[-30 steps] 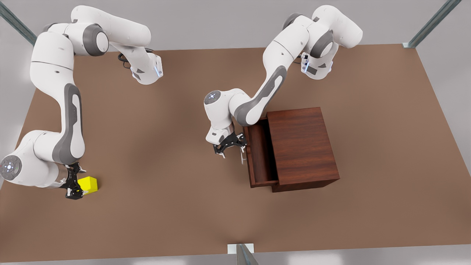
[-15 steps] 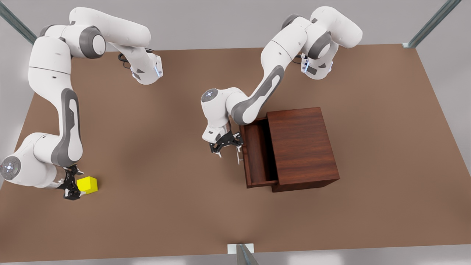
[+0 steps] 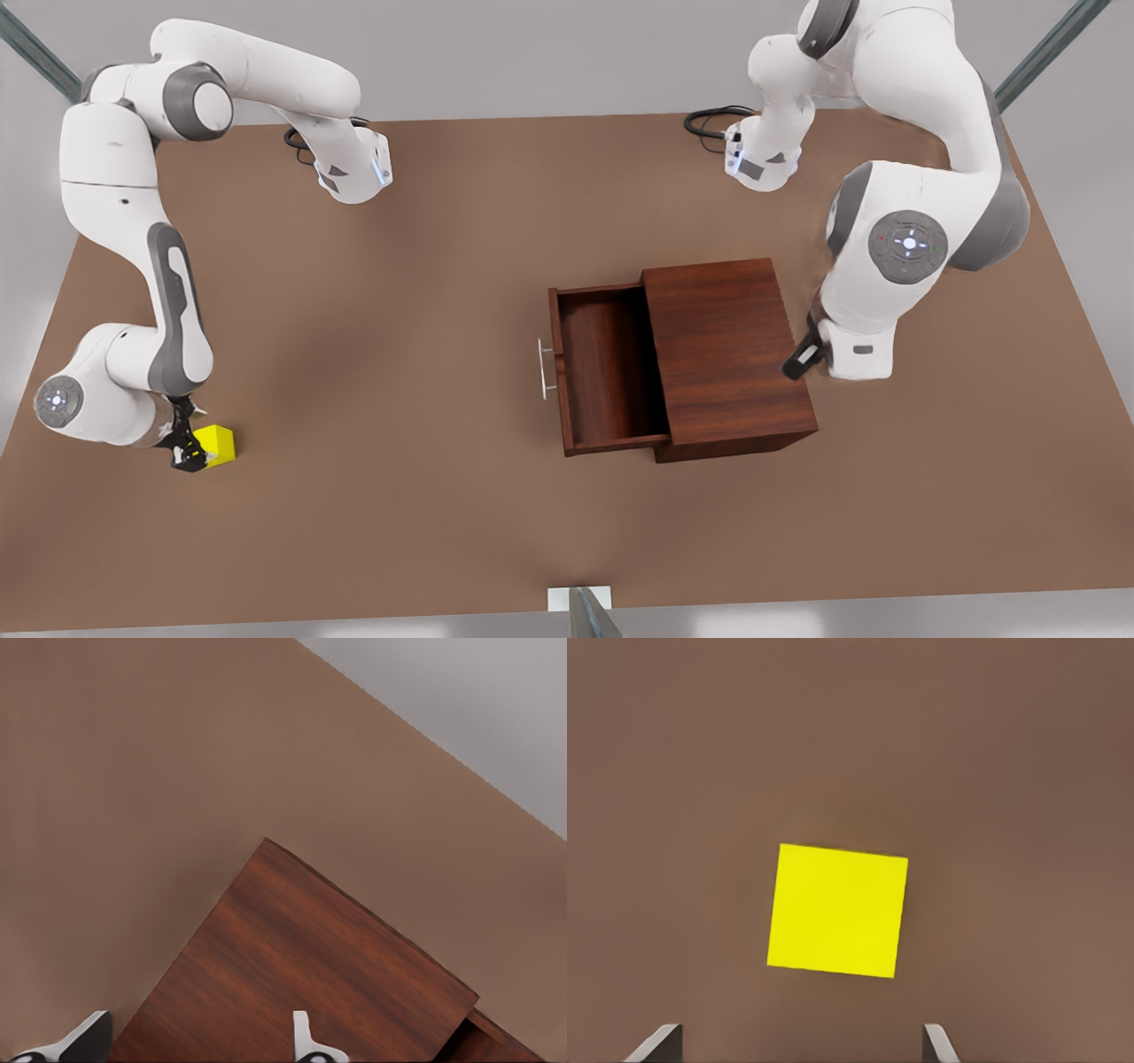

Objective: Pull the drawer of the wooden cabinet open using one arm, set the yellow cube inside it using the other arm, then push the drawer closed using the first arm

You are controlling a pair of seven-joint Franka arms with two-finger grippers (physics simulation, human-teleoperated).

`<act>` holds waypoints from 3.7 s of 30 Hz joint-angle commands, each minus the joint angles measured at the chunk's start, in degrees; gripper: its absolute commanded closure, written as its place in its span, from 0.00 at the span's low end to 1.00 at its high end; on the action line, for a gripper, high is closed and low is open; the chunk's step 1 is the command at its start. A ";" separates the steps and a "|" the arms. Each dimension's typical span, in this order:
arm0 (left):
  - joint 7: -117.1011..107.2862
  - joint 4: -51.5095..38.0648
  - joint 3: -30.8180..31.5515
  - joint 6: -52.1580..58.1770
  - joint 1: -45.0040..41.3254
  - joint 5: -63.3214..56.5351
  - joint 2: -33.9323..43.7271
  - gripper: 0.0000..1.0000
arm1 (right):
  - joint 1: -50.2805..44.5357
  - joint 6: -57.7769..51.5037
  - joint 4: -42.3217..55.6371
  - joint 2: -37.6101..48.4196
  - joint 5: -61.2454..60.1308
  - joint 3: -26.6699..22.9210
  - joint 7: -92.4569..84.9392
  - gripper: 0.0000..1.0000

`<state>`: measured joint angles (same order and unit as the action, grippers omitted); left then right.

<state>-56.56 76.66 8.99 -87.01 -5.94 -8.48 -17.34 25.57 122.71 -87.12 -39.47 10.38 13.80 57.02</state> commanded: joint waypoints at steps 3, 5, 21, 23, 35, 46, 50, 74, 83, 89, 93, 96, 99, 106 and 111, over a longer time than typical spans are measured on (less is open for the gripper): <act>50.76 11.41 -1.96 -12.05 2.07 8.21 8.81 0.00 | 0.71 2.62 -0.07 -0.96 2.72 0.96 -2.88 0.00; 51.20 9.82 -2.23 -8.00 2.33 9.45 8.72 0.00 | 1.06 2.79 -0.07 -1.92 3.15 1.05 -3.06 0.00; 58.23 15.97 -8.64 -9.23 -1.45 16.39 11.89 0.00 | 2.64 4.99 0.19 -5.70 5.97 1.05 -3.41 0.00; 58.06 15.10 -8.64 -8.53 -1.62 16.30 11.36 0.00 | 2.64 4.99 0.28 -6.14 5.97 1.05 -3.32 0.00; 55.34 15.36 -8.38 -7.74 -3.73 15.51 10.83 0.00 | 2.82 8.24 0.90 -7.64 5.62 1.14 -3.32 0.04; 55.16 15.36 -8.47 -7.74 -4.43 14.72 10.83 0.00 | 3.08 8.51 0.90 -8.25 5.79 1.23 -2.97 0.09; 55.25 15.36 -8.47 -6.59 -4.52 14.72 10.75 0.00 | 3.08 8.33 0.98 -8.08 5.79 1.49 -3.67 0.36; 55.25 15.27 -8.47 -6.59 -4.52 14.63 10.66 0.00 | -28.73 -23.92 20.85 3.35 -2.29 13.62 53.10 0.39; 55.16 15.27 -8.38 -6.59 -4.52 14.63 10.66 0.00 | -44.90 -13.99 22.78 1.68 -2.47 14.06 72.96 0.37; 55.16 15.18 -8.38 -6.59 -4.61 14.10 10.57 0.00 | -48.95 -1.43 23.04 -1.83 -2.38 13.88 77.80 0.36; 55.16 15.18 -8.38 -6.59 -4.70 14.02 10.57 0.00 | -50.71 5.08 23.13 -4.38 -2.29 12.65 78.42 0.36; 55.33 15.18 -8.38 -6.59 -4.70 13.66 10.57 0.00 | -53.08 7.98 23.22 -5.35 -2.29 10.10 78.77 0.33; 55.25 14.92 -8.38 -6.68 -5.13 13.49 10.57 0.00 | -53.08 7.81 23.22 -5.26 -2.29 10.02 78.86 0.00; 39.10 1.92 -8.38 -1.06 -18.04 6.72 3.46 0.00 | -32.28 -25.58 23.31 4.57 1.13 8.61 49.72 0.00; -2.13 -13.72 -8.38 -1.49 -43.10 3.82 -10.07 0.00 | -22.48 -34.21 20.67 9.33 -6.59 -9.64 -40.38 0.00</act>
<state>-14.60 64.94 0.52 -89.89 -46.83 -3.40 -26.06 2.92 100.12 -66.64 -30.69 7.70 6.18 101.46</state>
